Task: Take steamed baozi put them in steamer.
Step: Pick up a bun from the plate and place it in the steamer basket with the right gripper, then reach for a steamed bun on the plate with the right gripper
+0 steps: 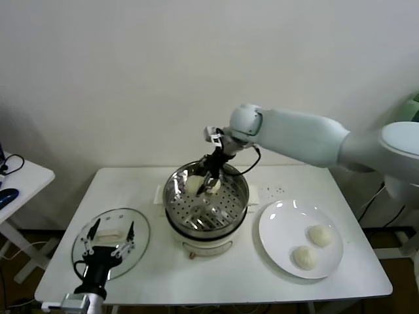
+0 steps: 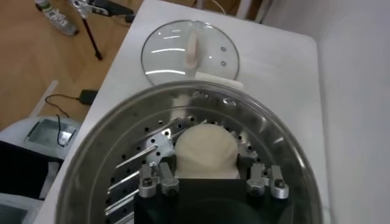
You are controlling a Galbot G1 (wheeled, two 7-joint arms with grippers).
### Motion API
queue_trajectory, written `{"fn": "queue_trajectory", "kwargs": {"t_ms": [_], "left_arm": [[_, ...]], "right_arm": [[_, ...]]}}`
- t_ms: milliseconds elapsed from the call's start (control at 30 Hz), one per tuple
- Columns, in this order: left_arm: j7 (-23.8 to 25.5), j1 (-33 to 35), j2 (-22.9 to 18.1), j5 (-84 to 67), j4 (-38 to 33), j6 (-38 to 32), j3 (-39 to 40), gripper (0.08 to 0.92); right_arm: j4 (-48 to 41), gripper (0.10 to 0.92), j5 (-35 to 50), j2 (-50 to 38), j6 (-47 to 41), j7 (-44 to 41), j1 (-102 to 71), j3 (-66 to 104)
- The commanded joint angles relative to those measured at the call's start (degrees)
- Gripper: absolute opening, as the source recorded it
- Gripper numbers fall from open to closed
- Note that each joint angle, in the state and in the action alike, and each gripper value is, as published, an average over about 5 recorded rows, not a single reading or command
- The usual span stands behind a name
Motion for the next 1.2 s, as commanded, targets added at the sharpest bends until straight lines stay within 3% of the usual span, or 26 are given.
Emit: {"fn": "queue_trajectory", "kwargs": {"t_ms": [33,733,1000,1200], "left_arm": [[0.0,0.3,-0.1,-0.2,0.1,0.1,0.0,0.823],[-0.1,1.8,-0.2,-0.3,0.7,-0.5,-0.2,0.823],[-0.2,1.9,-0.2,-0.3,0.8,-0.6,-0.2,0.823],[-0.2,1.6,0.0,-0.3,1.2,-0.6,0.0,0.823]], "right_arm": [[-6.6,0.653,-2.4,6.1,0.2,-0.4,-5.1,0.4],[-6.7,0.661,-7.0,5.6,1.0,-0.7,-6.8,1.9],[-4.1,0.81,-7.1,3.5,1.4,-2.9,-4.4,2.2],[3.2,0.822,-6.5,-4.0,2.3,-7.3,3.7,2.0]]}}
